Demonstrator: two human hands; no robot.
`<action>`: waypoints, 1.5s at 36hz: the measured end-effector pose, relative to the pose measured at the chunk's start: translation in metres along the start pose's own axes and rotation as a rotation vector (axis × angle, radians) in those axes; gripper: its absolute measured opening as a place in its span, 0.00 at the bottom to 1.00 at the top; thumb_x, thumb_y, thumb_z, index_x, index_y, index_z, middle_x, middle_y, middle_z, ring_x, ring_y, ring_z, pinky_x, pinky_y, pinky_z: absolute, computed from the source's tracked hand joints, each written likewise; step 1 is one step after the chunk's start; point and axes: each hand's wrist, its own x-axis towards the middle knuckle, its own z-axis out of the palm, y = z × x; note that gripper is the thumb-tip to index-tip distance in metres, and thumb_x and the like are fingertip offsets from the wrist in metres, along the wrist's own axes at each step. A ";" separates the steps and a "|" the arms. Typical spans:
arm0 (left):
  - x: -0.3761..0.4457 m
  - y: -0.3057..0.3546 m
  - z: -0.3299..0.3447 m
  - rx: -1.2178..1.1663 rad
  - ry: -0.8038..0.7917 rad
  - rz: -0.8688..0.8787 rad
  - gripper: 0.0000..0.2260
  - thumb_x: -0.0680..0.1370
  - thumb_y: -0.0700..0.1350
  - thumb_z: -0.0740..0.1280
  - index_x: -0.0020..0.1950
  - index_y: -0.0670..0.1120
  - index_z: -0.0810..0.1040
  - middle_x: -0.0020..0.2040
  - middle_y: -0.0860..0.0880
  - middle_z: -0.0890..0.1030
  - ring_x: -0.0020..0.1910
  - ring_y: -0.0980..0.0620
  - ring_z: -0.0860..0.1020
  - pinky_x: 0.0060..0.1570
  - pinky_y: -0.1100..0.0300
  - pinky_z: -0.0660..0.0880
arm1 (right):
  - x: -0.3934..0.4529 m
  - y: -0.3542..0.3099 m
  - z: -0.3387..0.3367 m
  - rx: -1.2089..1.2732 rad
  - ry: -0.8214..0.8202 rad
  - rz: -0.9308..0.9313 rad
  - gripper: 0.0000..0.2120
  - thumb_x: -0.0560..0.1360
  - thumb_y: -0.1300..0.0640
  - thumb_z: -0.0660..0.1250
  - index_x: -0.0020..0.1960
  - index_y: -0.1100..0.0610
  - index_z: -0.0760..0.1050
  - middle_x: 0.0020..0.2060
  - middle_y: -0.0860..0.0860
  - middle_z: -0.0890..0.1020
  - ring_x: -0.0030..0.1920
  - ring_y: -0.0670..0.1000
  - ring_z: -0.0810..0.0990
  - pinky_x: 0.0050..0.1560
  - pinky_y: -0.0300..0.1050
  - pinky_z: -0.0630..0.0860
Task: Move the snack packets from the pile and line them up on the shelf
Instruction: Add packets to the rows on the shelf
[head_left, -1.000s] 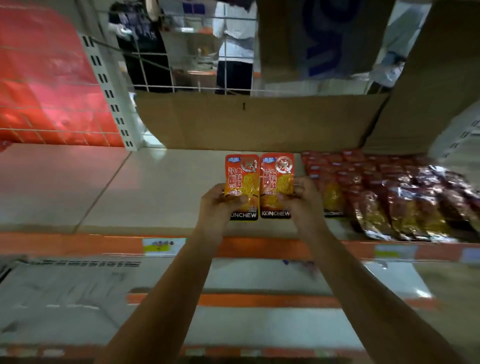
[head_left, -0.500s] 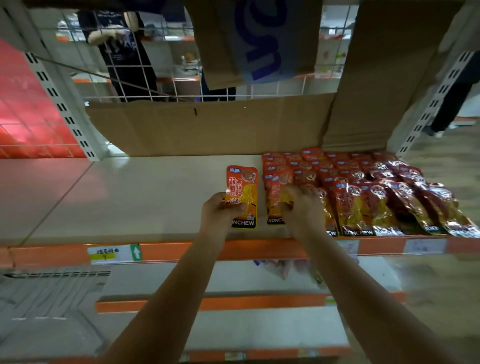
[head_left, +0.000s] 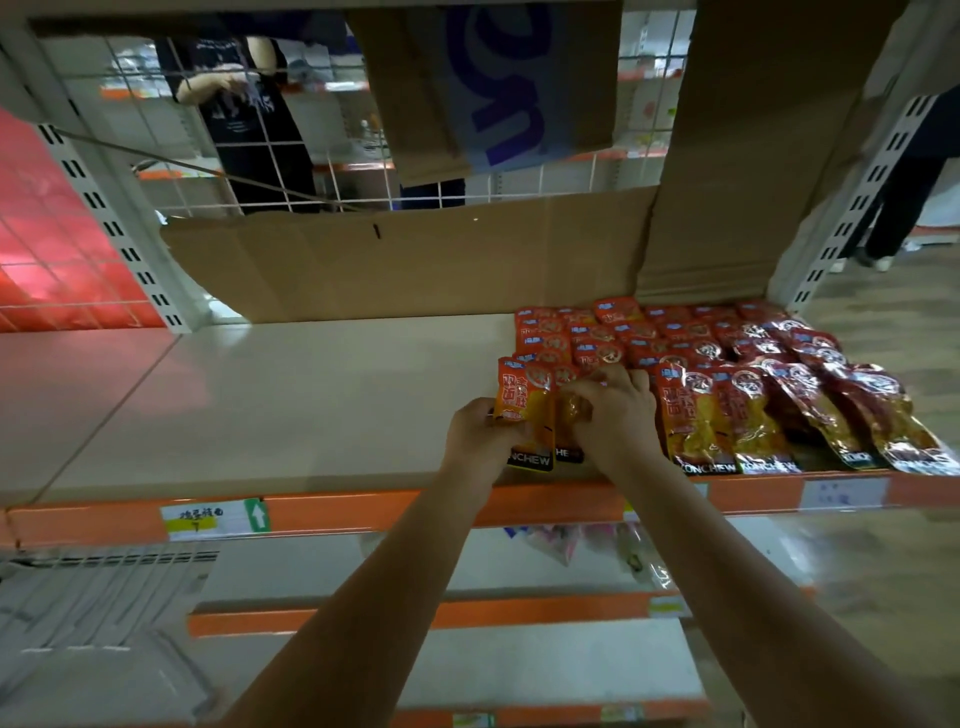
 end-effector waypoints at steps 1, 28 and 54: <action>0.001 0.000 0.005 0.032 0.004 0.006 0.08 0.72 0.37 0.70 0.40 0.49 0.75 0.40 0.50 0.79 0.41 0.51 0.78 0.43 0.58 0.74 | 0.000 0.002 0.000 0.015 0.024 0.004 0.20 0.72 0.63 0.64 0.62 0.51 0.76 0.64 0.53 0.70 0.62 0.58 0.63 0.63 0.49 0.62; 0.008 0.010 -0.022 1.264 0.016 0.341 0.16 0.80 0.56 0.56 0.54 0.44 0.73 0.51 0.46 0.79 0.51 0.46 0.77 0.47 0.56 0.72 | 0.005 -0.029 0.011 0.067 0.027 -0.179 0.20 0.71 0.66 0.64 0.64 0.60 0.74 0.62 0.58 0.72 0.64 0.60 0.66 0.63 0.52 0.67; -0.027 -0.040 -0.494 1.214 0.471 0.363 0.15 0.79 0.48 0.58 0.63 0.42 0.73 0.56 0.44 0.78 0.56 0.44 0.74 0.50 0.54 0.72 | -0.036 -0.459 0.168 0.104 -0.066 -0.491 0.19 0.75 0.61 0.59 0.64 0.55 0.74 0.55 0.55 0.75 0.59 0.55 0.70 0.60 0.46 0.69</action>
